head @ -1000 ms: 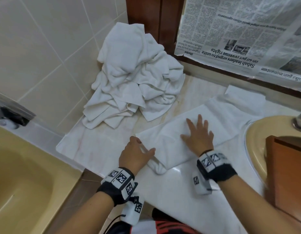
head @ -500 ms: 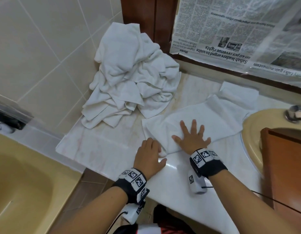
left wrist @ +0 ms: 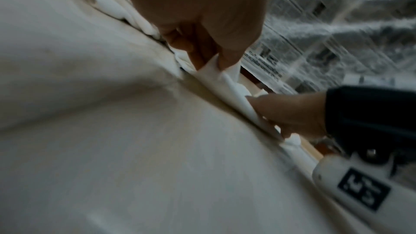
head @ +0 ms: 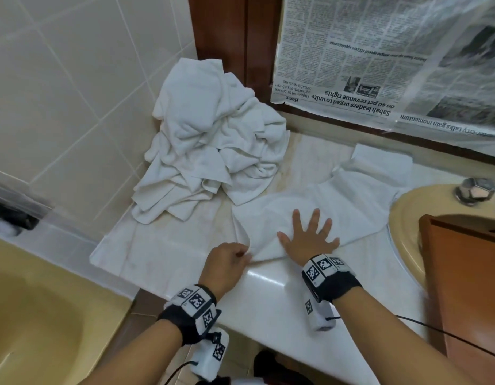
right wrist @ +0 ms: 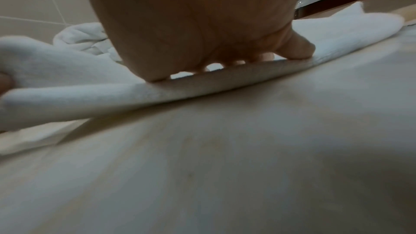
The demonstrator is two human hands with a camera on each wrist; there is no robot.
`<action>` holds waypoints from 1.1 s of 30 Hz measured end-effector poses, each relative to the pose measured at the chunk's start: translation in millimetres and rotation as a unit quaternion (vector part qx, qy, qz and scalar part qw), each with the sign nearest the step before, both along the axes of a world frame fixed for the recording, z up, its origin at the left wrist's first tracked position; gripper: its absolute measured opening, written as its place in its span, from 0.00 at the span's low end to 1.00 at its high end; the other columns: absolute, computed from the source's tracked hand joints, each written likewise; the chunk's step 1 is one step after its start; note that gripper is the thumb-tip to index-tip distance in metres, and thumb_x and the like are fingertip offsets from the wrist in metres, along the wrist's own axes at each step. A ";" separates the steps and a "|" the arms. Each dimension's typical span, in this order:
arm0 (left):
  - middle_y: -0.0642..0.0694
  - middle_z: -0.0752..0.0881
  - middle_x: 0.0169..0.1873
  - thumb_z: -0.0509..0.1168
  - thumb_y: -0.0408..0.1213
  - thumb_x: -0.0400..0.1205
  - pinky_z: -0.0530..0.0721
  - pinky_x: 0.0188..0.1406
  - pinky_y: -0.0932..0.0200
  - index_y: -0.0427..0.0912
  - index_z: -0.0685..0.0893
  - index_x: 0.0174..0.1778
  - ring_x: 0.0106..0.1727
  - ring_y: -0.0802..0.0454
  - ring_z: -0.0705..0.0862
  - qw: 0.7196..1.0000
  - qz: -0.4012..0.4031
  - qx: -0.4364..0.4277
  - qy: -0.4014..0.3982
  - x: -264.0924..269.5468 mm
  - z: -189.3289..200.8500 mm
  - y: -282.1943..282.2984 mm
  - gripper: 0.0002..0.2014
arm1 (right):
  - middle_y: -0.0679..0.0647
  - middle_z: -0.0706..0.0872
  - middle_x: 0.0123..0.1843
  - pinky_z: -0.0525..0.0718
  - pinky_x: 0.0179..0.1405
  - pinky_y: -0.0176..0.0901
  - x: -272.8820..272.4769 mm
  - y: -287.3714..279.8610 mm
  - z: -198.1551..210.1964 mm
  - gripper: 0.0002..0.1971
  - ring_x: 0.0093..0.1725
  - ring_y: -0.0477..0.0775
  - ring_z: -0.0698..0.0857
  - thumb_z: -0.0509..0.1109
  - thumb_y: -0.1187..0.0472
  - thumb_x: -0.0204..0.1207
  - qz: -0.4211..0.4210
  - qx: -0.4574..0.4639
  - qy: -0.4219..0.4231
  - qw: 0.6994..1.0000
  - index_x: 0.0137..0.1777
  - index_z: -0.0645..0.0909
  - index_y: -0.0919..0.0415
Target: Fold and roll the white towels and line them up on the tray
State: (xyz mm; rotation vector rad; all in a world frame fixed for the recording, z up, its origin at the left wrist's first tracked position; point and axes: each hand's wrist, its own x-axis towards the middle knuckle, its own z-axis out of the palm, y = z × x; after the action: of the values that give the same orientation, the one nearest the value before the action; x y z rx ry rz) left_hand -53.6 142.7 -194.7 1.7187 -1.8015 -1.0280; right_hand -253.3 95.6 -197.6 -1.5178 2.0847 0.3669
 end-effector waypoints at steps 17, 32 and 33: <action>0.45 0.90 0.38 0.68 0.47 0.80 0.84 0.51 0.53 0.40 0.88 0.40 0.46 0.45 0.87 0.982 0.155 0.104 0.002 -0.5 10.2 -71.4 0.13 | 0.54 0.24 0.83 0.47 0.77 0.77 -3.9 15.3 4.7 0.44 0.82 0.69 0.31 0.49 0.25 0.75 0.027 0.006 -0.011 1.000 0.82 0.31 0.39; 0.49 0.62 0.80 0.63 0.47 0.82 0.68 0.71 0.49 0.53 0.65 0.80 0.79 0.48 0.63 0.969 -0.128 -0.127 -0.170 -45.7 0.7 -59.1 0.29 | 0.51 0.32 0.86 0.52 0.78 0.71 -4.6 19.7 9.4 0.45 0.83 0.68 0.37 0.58 0.26 0.71 0.054 -0.031 -0.023 0.998 0.84 0.41 0.36; 0.50 0.56 0.83 0.60 0.48 0.84 0.64 0.74 0.48 0.55 0.61 0.82 0.83 0.49 0.57 0.956 -0.188 -0.115 -0.194 -52.5 -0.7 -62.9 0.29 | 0.50 0.35 0.86 0.55 0.78 0.69 -4.7 21.7 10.3 0.44 0.84 0.68 0.40 0.60 0.27 0.71 0.072 -0.043 -0.027 0.996 0.84 0.44 0.37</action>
State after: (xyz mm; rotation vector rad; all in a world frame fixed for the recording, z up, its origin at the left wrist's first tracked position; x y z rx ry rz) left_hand -106.2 79.8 -195.4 1.5456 -2.4601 -0.5989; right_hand -258.0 117.3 -187.3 -1.7149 1.9782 0.2884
